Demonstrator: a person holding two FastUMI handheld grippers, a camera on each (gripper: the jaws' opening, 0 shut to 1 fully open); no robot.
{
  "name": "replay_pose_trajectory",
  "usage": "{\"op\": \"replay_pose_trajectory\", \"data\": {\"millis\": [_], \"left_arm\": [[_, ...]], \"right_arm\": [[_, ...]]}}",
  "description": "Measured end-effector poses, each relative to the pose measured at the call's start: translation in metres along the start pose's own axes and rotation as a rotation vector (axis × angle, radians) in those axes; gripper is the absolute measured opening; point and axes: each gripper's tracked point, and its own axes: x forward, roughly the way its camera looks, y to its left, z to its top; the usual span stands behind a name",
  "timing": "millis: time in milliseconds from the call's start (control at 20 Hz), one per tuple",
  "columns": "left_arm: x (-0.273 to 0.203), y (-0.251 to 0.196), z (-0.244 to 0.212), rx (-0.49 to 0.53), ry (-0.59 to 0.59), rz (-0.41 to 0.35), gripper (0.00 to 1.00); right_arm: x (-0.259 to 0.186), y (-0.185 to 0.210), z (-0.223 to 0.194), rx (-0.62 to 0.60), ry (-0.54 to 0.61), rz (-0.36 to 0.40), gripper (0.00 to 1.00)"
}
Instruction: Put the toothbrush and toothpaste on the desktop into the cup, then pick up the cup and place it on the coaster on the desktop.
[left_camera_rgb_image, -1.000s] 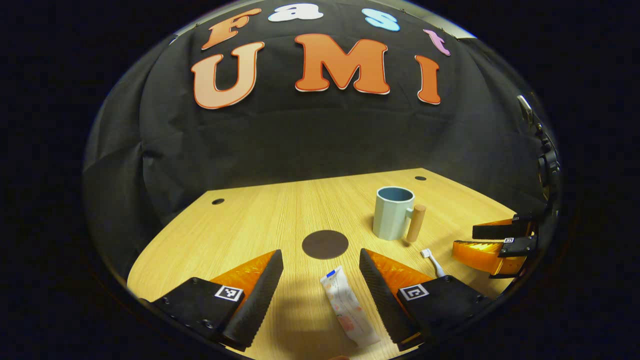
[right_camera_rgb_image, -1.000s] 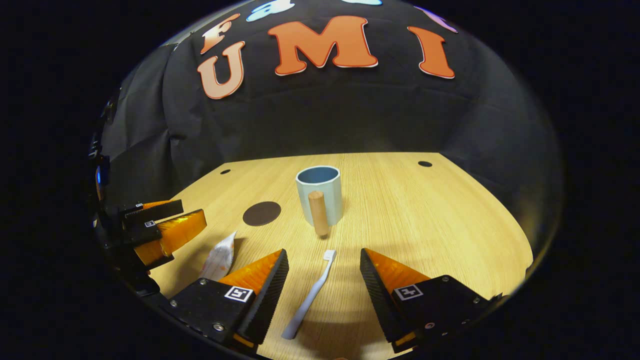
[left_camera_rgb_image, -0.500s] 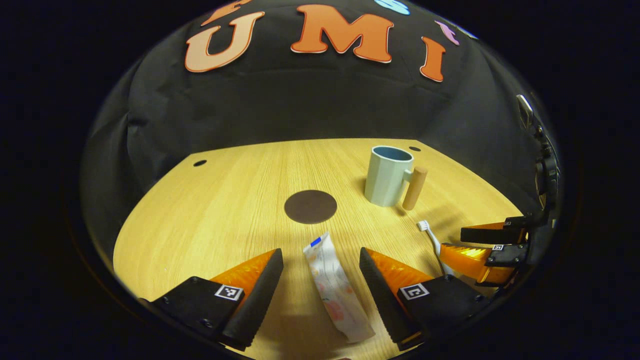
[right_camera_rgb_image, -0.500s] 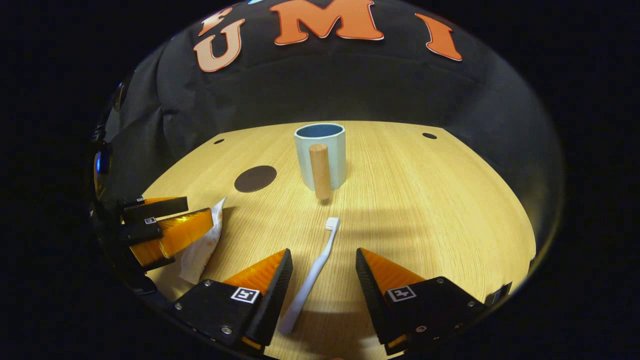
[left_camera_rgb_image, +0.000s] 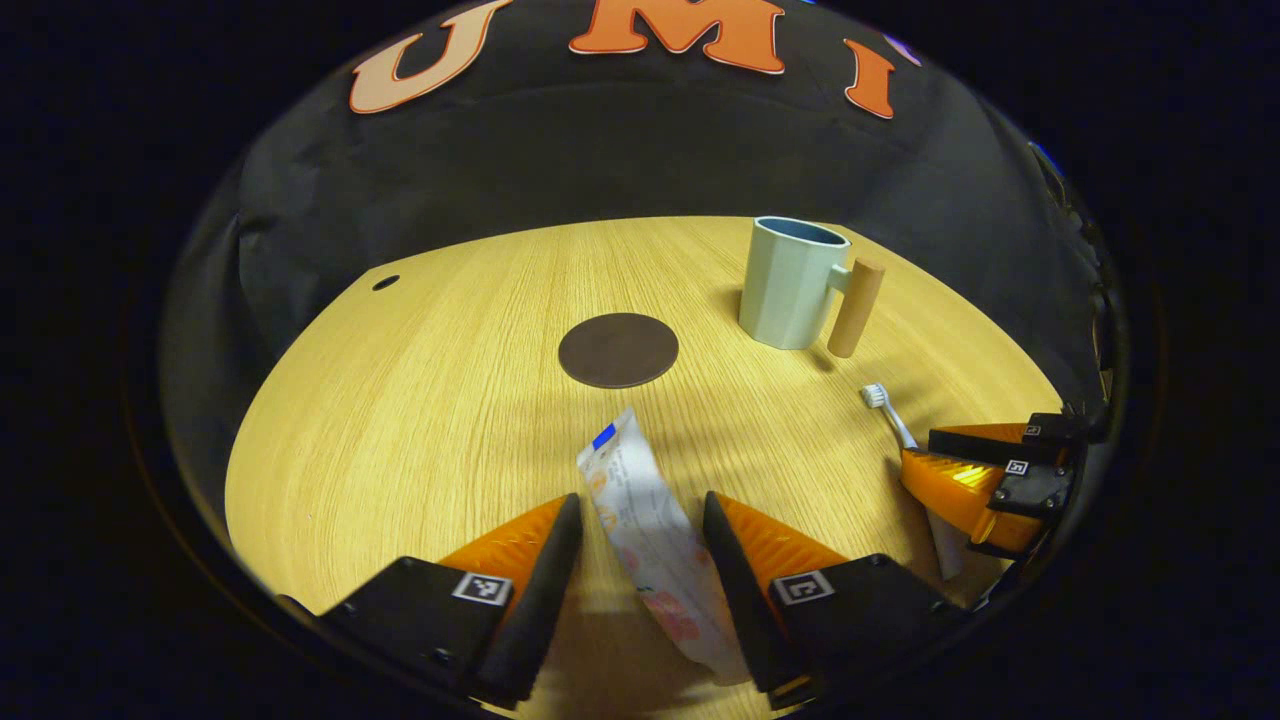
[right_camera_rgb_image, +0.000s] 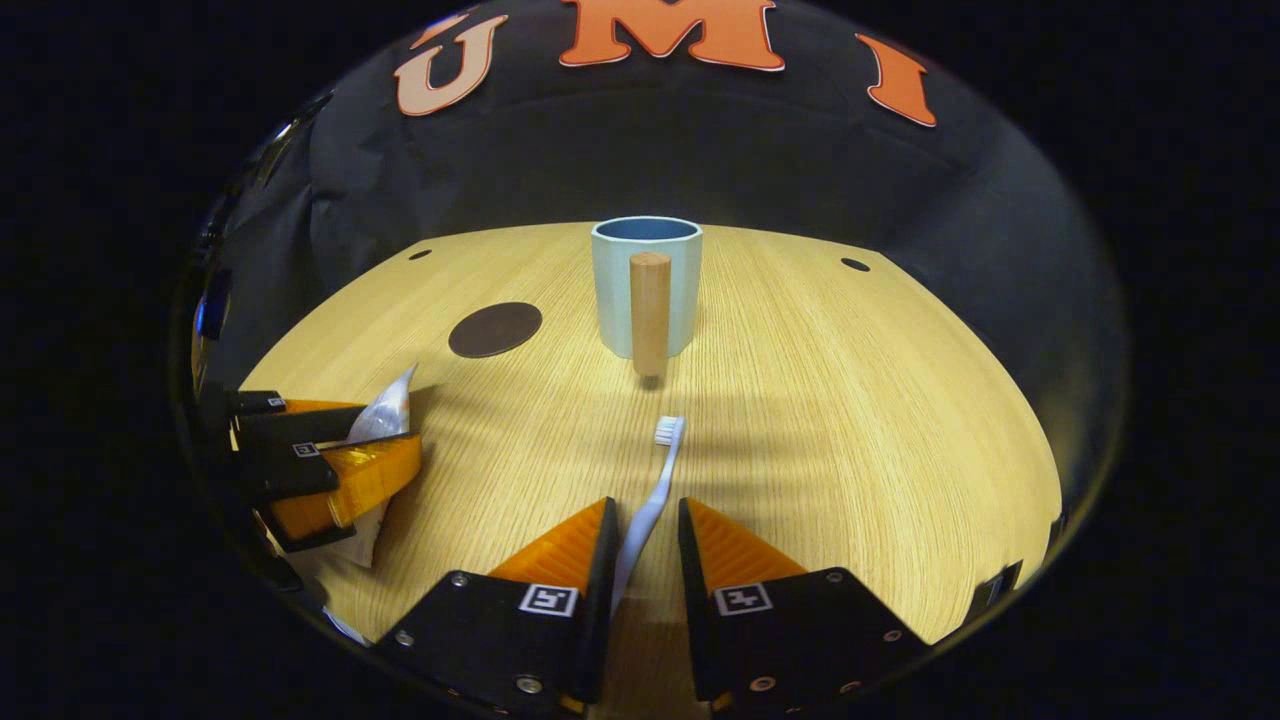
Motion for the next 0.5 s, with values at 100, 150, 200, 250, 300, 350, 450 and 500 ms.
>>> {"op": "replay_pose_trajectory", "data": {"millis": [100,150,200,250,300,350,450,500], "left_arm": [[0.001,0.001,-0.001,-0.007,0.005,0.001,0.67],[-0.001,0.002,0.001,-0.018,0.005,0.003,0.67],[-0.002,0.005,0.003,-0.030,0.002,0.018,0.62],[-0.003,0.010,0.002,-0.050,0.006,0.031,0.46],[-0.003,0.010,0.003,-0.067,0.006,0.023,0.30],[-0.003,0.011,0.002,-0.076,0.008,0.014,0.27],[-0.006,0.011,0.004,-0.118,0.006,-0.009,0.20],[-0.008,0.013,0.005,-0.126,0.000,-0.020,0.22]], "right_arm": [[-0.001,0.004,0.001,-0.007,-0.002,0.000,0.23],[-0.001,0.005,0.002,-0.016,-0.001,0.003,0.21],[-0.002,0.006,0.003,-0.017,-0.004,0.008,0.15],[-0.001,0.007,0.003,-0.006,-0.003,0.013,0.12],[-0.001,0.008,0.003,0.005,-0.002,0.018,0.08],[-0.001,0.008,0.003,0.018,-0.004,0.024,0.06],[-0.002,0.008,0.005,0.036,-0.002,0.040,0.05],[-0.002,0.009,0.006,0.048,-0.006,0.049,0.05]]}}
